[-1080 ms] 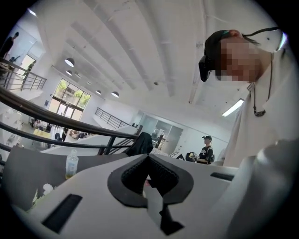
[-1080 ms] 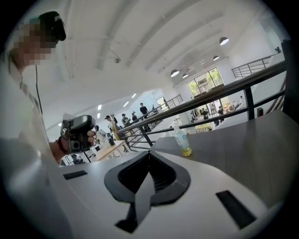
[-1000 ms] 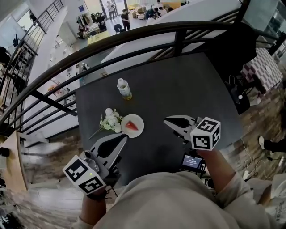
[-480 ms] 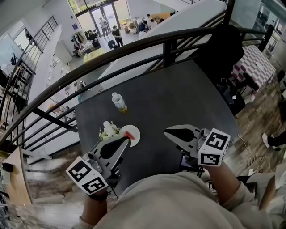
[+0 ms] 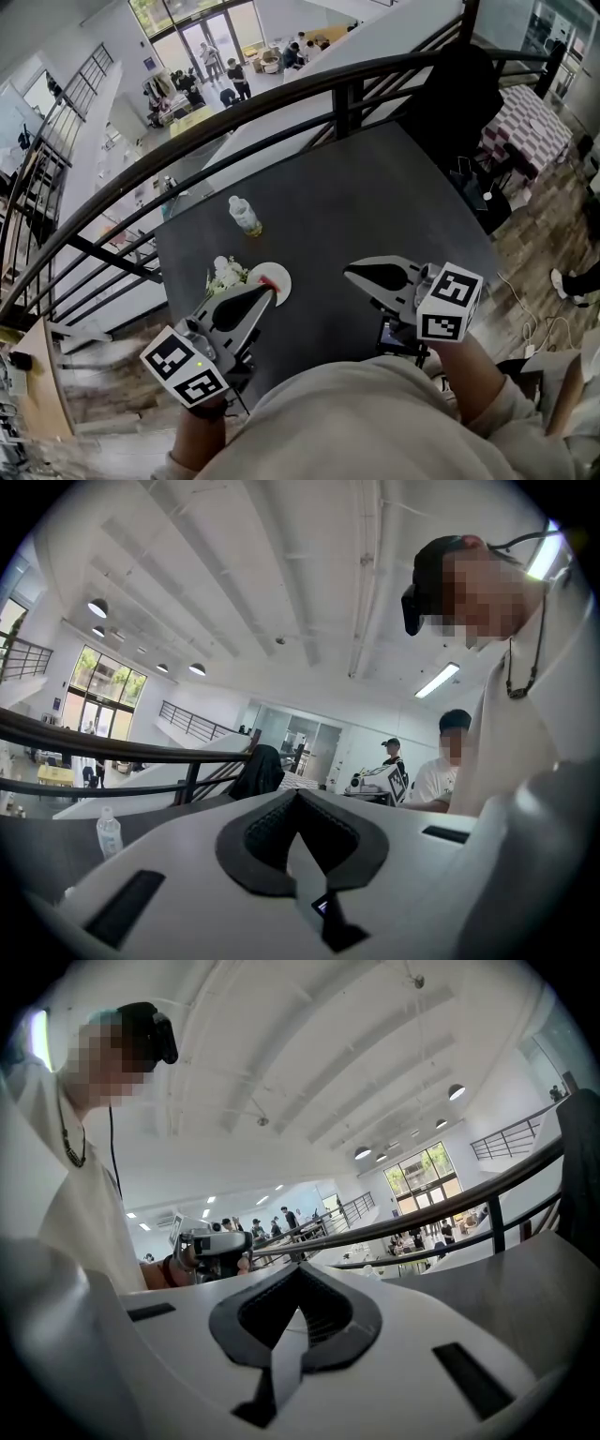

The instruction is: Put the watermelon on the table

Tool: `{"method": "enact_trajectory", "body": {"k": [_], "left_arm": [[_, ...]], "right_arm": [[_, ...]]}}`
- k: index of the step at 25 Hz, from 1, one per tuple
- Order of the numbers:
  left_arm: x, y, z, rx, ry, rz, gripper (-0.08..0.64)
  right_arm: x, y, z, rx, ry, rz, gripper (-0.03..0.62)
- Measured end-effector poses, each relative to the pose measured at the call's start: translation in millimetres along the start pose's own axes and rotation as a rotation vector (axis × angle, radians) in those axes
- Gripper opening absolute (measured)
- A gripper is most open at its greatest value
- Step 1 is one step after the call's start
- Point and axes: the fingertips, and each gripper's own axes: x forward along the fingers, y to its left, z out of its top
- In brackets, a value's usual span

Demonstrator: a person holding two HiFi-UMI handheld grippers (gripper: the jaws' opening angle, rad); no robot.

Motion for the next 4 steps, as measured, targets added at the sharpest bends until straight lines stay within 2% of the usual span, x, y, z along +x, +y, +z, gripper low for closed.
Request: {"method": "enact_trajectory", "body": {"k": [4], "left_arm": [[0.7, -1.6, 0.0, 0.000, 0.001, 0.002, 0.003]], "right_arm": [[-2.2, -1.0, 3.1, -0.004, -0.005, 0.000, 0.014]]}}
